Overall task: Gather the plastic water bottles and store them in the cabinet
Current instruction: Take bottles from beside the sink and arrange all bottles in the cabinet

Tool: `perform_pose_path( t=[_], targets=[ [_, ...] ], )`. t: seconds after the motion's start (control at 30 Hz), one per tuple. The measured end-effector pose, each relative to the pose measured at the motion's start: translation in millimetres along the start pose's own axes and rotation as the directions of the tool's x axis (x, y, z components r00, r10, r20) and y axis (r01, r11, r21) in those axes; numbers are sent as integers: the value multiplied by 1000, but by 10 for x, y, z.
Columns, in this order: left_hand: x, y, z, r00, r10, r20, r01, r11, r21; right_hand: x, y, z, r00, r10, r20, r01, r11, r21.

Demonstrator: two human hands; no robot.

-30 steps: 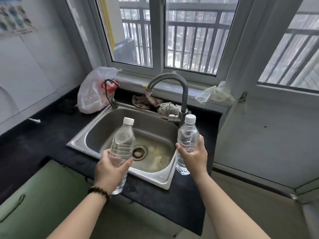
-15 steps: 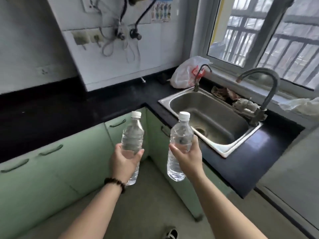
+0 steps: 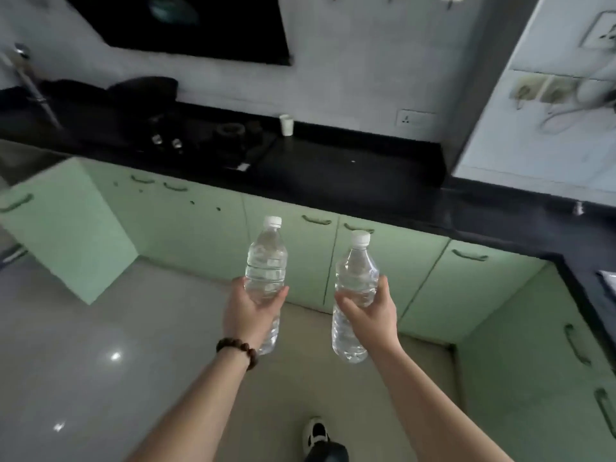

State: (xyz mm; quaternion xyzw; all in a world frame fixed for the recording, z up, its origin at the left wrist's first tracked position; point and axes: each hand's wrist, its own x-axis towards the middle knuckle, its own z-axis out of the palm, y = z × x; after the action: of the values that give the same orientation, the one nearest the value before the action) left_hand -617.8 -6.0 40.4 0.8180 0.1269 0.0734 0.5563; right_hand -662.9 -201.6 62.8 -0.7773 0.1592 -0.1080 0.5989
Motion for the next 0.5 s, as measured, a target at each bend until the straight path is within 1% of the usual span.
perform_pose_path(
  t=[0.1, 0.2, 0.37, 0.5],
  targets=[
    [296, -163, -443, 986, -67, -151, 65, 998, -17, 265, -179, 620, 990, -48, 134, 50, 999, -13],
    [638, -304, -817, 949, -140, -281, 133, 990, -44, 616, -338, 1224, 961, -94, 258, 102, 995, -18],
    [1193, -428, -1355, 850, -233, -472, 232, 971, -62, 1225, -593, 2247, 894, -146, 423, 150, 988, 23],
    [1496, -630, -1728, 748, -309, -588, 320, 943, -90, 1495, -708, 3028, 824, -181, 537, 176, 983, 60]
  ],
)
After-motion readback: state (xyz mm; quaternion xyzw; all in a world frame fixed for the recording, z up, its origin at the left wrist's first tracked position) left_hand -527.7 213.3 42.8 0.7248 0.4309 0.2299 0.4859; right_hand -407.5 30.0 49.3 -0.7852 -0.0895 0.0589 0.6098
